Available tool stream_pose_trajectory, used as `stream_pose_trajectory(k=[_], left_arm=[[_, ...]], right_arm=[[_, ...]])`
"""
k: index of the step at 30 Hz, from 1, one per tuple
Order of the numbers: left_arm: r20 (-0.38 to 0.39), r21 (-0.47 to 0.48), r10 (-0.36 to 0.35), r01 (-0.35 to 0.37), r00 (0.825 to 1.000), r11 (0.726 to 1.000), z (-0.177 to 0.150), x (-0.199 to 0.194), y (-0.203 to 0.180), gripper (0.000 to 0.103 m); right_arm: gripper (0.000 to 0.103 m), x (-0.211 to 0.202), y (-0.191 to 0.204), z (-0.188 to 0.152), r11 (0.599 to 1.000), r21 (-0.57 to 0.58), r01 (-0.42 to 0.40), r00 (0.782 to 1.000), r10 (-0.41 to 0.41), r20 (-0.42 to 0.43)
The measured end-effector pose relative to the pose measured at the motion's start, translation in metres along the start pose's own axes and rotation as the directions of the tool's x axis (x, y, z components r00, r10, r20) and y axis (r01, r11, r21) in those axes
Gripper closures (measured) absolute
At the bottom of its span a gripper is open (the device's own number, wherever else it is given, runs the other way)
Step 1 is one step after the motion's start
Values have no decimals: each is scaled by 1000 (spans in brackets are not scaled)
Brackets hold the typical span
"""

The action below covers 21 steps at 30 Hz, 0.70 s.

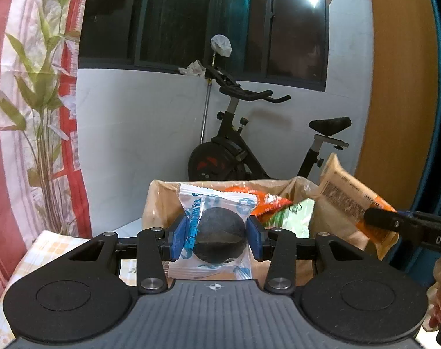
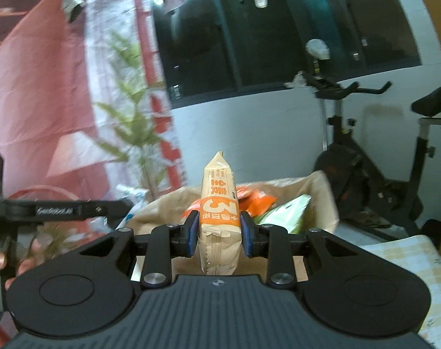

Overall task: Organize snacks
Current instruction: 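Drop the candy packet into the paper bag with the left gripper while the right drops the stick snack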

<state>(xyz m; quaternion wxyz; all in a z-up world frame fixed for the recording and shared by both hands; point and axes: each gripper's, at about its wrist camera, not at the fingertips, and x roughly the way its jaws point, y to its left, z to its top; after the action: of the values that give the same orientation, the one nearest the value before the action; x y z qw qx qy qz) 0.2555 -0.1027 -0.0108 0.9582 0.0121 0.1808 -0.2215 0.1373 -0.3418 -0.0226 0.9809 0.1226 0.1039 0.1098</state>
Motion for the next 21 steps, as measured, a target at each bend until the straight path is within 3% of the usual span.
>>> stream_pose_trajectory(k=[8,16,21], left_arm=[[-25,4,23,-23,999,1000,19,43,4,57],[-70,23,44,-43,997,999,21,74,7,57],[-91,30,7,-4,996,1000,20,83,5,52]], right_arm=[[72,36,-26,18,994,15,107,994,-107,12],[72,73,-42,11,990,37,139,989,-136,-62],[68,82,-47,7,986,28,166,982,-163,-101]])
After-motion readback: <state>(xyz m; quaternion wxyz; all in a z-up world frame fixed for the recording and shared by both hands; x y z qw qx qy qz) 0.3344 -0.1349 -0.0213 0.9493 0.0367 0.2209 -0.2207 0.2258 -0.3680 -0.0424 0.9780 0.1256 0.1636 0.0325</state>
